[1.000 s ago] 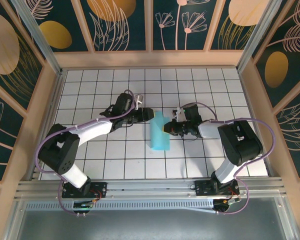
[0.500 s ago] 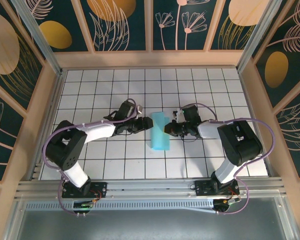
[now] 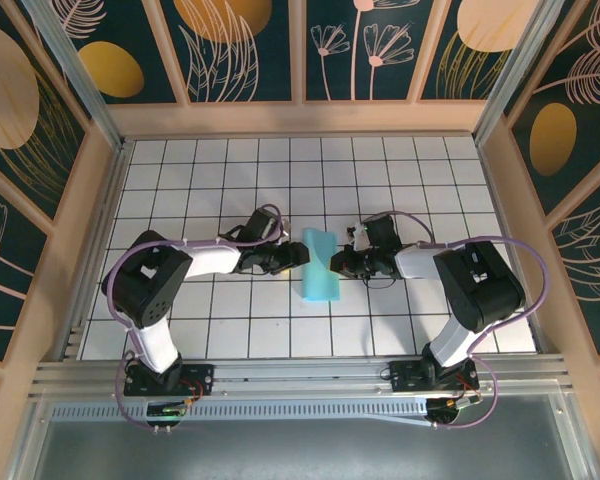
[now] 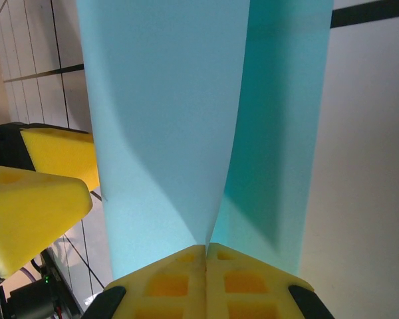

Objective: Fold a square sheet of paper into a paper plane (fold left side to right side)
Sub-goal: First fold in half a square sheet of paper at the center of the table.

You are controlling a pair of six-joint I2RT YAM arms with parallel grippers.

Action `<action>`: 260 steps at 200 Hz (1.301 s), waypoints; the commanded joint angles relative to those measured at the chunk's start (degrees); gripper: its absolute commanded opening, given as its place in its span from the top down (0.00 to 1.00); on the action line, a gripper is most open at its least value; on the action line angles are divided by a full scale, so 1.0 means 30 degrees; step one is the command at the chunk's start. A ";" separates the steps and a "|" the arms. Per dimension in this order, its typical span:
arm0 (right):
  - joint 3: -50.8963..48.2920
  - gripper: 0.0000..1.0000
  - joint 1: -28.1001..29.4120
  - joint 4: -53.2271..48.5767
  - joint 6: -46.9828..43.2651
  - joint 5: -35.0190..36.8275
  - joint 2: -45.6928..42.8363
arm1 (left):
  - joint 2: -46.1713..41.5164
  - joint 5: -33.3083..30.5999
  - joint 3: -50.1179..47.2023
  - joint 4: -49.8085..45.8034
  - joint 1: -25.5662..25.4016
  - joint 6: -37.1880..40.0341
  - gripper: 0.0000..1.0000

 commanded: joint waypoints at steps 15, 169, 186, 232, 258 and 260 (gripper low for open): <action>-0.0317 1.00 0.0177 -0.0221 -0.0421 0.0414 -0.0287 | 0.0695 0.0598 0.0869 0.0191 -0.0318 -0.0196 0.45; -0.0787 0.91 0.0211 0.0018 -0.0310 0.0678 -0.0678 | 0.2568 -0.0630 0.2357 -0.2543 -0.1044 0.0968 0.60; -0.0759 0.87 0.0217 -0.0095 -0.0363 0.0780 -0.0879 | 0.2855 -0.0999 0.2589 -0.3119 -0.1134 0.1080 0.62; -0.0844 0.79 -0.0048 -0.1070 -0.0667 0.1516 -0.1581 | 0.3328 -0.1554 0.2829 -0.3727 -0.1318 0.1119 0.64; -0.0899 0.74 -0.0563 -0.2241 -0.1049 0.2373 -0.2586 | 0.3507 -0.1765 0.3048 -0.4040 -0.1398 0.1233 0.64; -0.0905 0.74 -0.0606 -0.2322 -0.1082 0.2446 -0.2684 | 0.3525 -0.1787 0.3062 -0.4066 -0.1404 0.1257 0.64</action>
